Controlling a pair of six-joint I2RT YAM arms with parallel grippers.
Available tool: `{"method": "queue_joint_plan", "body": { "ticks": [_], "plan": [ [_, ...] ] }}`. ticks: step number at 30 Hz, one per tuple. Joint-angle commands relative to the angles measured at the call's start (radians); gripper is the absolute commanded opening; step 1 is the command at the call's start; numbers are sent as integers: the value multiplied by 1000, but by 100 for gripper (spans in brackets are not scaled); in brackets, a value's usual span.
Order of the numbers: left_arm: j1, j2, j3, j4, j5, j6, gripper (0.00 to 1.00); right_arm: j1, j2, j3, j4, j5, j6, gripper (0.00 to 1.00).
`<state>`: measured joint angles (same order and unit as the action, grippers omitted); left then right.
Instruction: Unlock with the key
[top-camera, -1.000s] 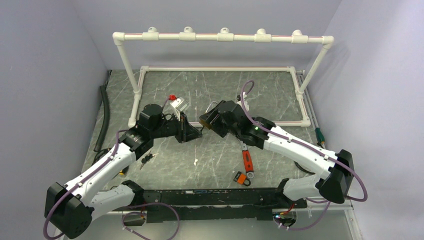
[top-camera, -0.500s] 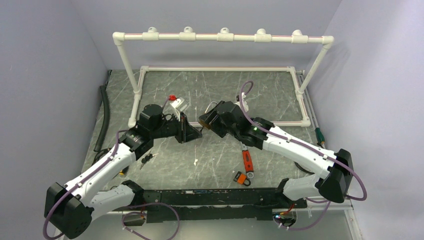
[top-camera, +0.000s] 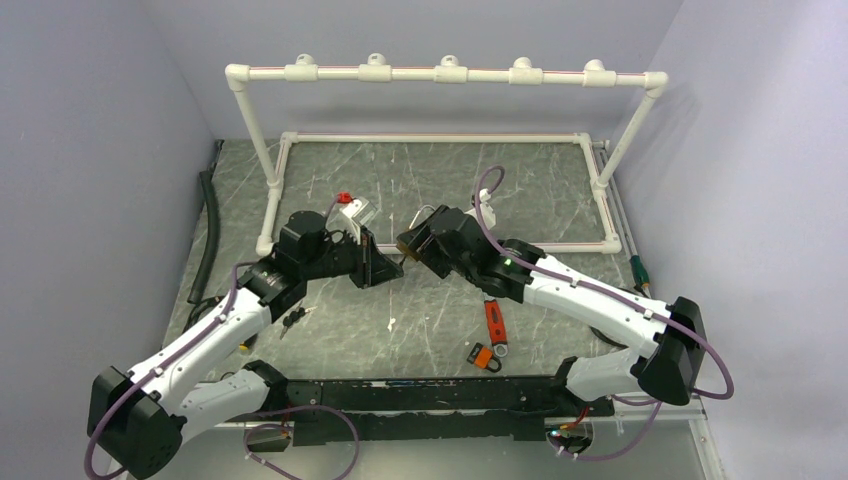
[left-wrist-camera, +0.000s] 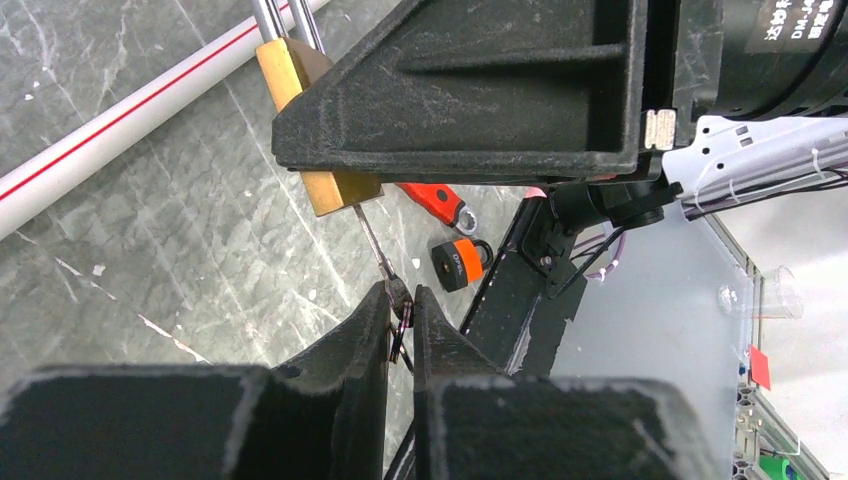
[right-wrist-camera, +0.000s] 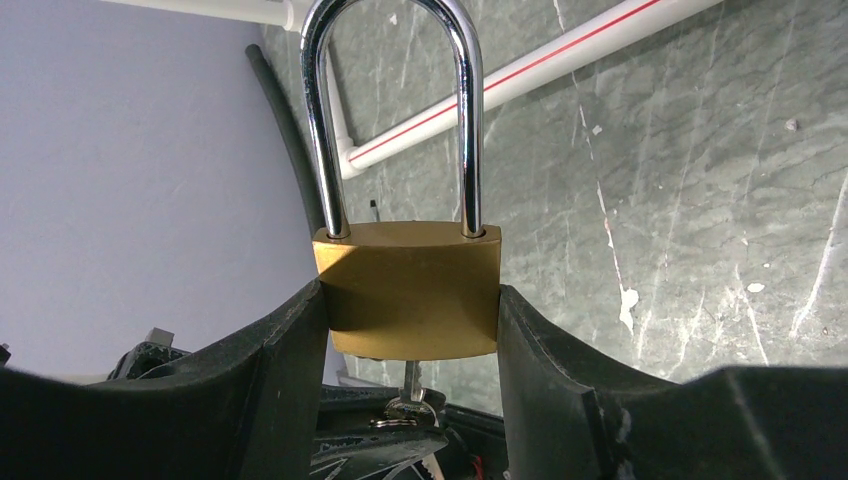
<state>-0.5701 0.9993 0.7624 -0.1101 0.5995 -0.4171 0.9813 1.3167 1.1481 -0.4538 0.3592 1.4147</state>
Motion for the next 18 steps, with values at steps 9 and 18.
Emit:
{"method": "queue_joint_plan", "body": {
  "ticks": [9, 18],
  "plan": [
    [4, 41, 15, 136, -80, -6, 0, 31, -25, -14, 102, -51, 7, 0],
    [4, 49, 18, 151, -101, -3, 0, 33, -30, -24, 106, -48, 5, 0]
  ]
}}
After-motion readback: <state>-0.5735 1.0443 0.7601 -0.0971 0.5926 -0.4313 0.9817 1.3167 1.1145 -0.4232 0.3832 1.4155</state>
